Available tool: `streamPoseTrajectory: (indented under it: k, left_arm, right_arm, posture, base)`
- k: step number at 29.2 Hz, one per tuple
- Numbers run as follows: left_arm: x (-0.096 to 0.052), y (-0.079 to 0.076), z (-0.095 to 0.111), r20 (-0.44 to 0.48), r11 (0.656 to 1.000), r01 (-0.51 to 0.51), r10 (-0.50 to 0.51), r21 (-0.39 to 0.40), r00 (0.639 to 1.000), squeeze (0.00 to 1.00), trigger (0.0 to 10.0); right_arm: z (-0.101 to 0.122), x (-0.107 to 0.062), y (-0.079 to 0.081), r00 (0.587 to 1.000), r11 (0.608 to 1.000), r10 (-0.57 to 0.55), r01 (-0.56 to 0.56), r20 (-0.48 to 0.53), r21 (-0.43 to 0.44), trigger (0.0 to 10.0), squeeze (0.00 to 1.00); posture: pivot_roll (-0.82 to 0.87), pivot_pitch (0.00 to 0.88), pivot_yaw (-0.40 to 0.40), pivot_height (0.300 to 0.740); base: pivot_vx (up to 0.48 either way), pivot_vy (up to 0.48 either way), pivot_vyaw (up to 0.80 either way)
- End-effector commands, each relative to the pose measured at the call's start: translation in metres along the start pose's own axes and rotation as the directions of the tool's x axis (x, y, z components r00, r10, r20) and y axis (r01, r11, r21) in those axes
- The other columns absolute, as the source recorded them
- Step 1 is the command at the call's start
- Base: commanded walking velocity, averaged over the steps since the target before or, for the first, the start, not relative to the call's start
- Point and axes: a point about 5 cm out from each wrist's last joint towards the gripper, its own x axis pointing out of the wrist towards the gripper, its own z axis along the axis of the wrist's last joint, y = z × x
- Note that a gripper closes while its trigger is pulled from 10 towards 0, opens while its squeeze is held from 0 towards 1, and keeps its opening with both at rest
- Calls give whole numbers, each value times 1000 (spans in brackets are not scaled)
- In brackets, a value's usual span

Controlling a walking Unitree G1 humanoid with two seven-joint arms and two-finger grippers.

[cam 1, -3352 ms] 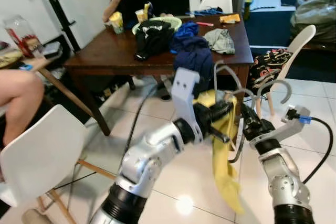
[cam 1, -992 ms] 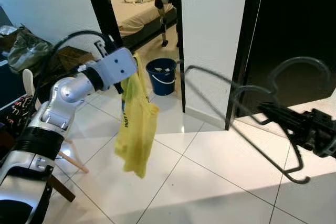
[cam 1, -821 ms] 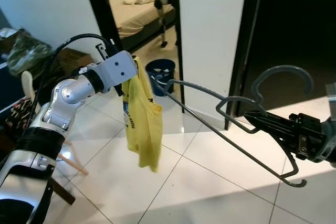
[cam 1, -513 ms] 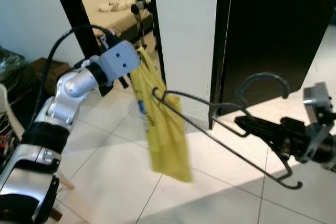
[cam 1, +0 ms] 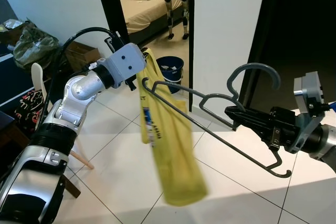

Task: Hang hanger

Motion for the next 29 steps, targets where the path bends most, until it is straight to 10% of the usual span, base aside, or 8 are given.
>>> streamPoseTrajectory:
  k: [1, 29]
  left_arm:
    - [1, 0, 5, 34, 1000, 5, -5, 0, 999, 0, 10000]
    - [3, -11, 7, 58, 998, 61, -61, 6, 996, 0, 10000]
  right_arm:
    - [4, -3, 0, 1000, 1000, -2, 2, -7, -18, 10000, 0]
    - [11, -13, -9, 998, 998, -30, 27, -48, -58, 10000, 0]
  posture:
    - [-97, 0, 119, 740]
    - [-114, 0, 115, 740]
  base:
    - [0, 0, 0]
    - [0, 0, 0]
